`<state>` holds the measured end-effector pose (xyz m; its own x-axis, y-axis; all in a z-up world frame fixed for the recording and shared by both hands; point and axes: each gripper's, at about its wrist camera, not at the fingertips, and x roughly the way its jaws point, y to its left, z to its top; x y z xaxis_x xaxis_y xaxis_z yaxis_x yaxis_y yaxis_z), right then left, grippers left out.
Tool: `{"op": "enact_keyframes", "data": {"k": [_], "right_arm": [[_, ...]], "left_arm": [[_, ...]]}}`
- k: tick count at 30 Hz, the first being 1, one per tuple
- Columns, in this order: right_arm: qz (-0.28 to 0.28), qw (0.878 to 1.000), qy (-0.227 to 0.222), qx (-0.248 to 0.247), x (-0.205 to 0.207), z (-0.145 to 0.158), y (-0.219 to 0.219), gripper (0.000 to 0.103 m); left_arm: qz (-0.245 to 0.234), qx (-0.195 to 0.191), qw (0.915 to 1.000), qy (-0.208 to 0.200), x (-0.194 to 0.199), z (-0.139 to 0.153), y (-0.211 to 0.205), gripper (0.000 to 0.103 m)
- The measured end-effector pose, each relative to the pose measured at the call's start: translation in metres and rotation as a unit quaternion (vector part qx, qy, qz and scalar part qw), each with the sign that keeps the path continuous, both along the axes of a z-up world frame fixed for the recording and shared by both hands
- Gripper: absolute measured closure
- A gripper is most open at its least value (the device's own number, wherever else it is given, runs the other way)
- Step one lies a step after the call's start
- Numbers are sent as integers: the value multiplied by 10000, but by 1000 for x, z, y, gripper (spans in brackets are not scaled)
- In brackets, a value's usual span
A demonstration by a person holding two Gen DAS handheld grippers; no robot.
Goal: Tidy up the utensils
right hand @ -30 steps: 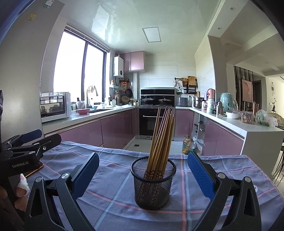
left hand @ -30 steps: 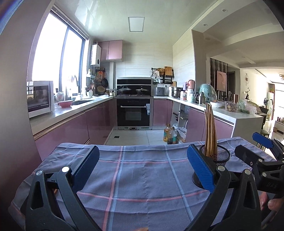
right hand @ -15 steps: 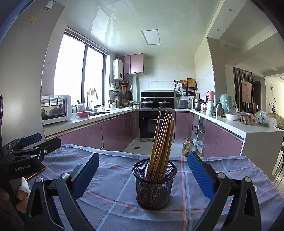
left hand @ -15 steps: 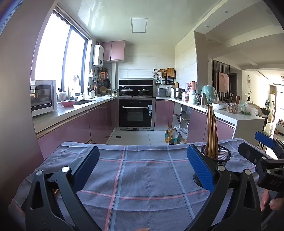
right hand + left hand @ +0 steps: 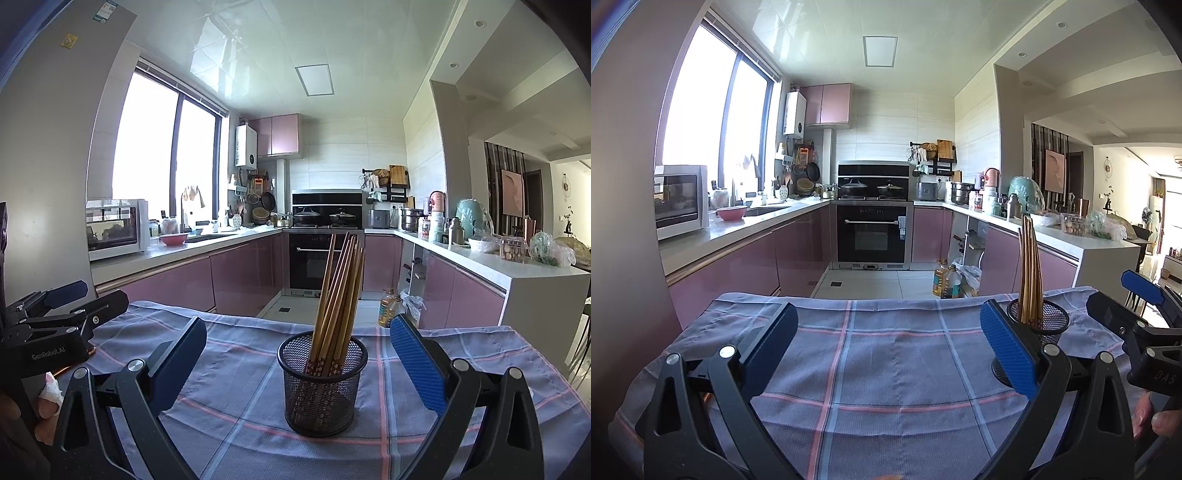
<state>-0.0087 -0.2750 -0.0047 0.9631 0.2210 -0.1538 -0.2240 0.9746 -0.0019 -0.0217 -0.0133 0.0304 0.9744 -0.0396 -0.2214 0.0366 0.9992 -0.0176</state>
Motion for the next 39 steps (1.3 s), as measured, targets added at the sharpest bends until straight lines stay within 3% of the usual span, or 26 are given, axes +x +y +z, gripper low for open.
{"op": "enact_keyframes", "data": {"k": [39], "right_arm": [[-9,9999,33,96,0,0,0,7]], "left_arm": [[18,37,10000,-22,-3,1,-7,6]]}}
